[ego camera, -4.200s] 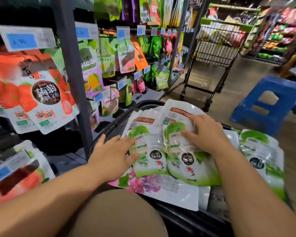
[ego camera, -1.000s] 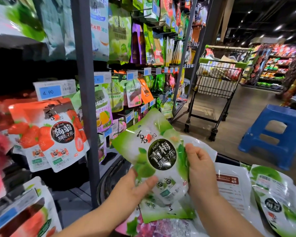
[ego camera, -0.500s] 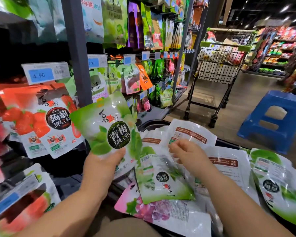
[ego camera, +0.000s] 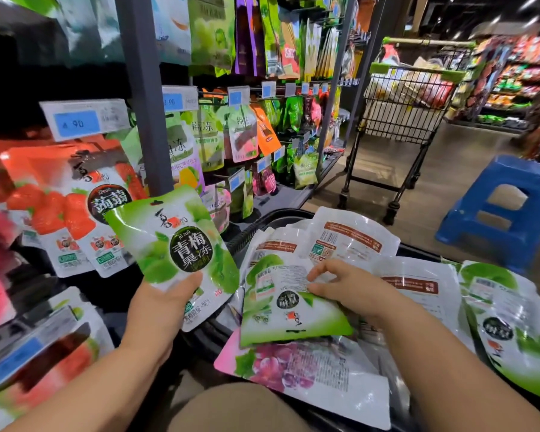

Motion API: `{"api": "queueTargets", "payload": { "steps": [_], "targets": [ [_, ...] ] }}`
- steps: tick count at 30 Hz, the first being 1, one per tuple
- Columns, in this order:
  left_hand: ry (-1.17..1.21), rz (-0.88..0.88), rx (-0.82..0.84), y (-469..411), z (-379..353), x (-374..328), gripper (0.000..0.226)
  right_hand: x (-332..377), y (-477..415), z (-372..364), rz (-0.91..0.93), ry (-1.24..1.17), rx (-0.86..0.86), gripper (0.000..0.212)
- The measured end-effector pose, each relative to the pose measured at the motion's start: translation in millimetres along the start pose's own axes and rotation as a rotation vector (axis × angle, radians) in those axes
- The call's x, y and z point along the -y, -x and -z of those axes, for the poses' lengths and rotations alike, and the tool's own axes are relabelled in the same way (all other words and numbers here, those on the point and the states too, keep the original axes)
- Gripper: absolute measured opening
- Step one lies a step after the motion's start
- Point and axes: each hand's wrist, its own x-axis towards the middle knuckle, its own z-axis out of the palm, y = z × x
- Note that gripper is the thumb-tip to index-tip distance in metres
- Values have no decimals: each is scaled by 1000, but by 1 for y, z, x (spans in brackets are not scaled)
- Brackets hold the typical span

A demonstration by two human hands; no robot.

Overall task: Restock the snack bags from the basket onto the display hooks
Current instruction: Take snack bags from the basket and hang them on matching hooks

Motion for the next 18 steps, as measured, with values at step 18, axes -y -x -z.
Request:
{"api": "queueTargets", "payload": {
  "steps": [18],
  "targets": [
    [18, -27, 76, 10, 5, -7, 38, -1, 1, -1, 385, -630, 220, 45]
  ]
}}
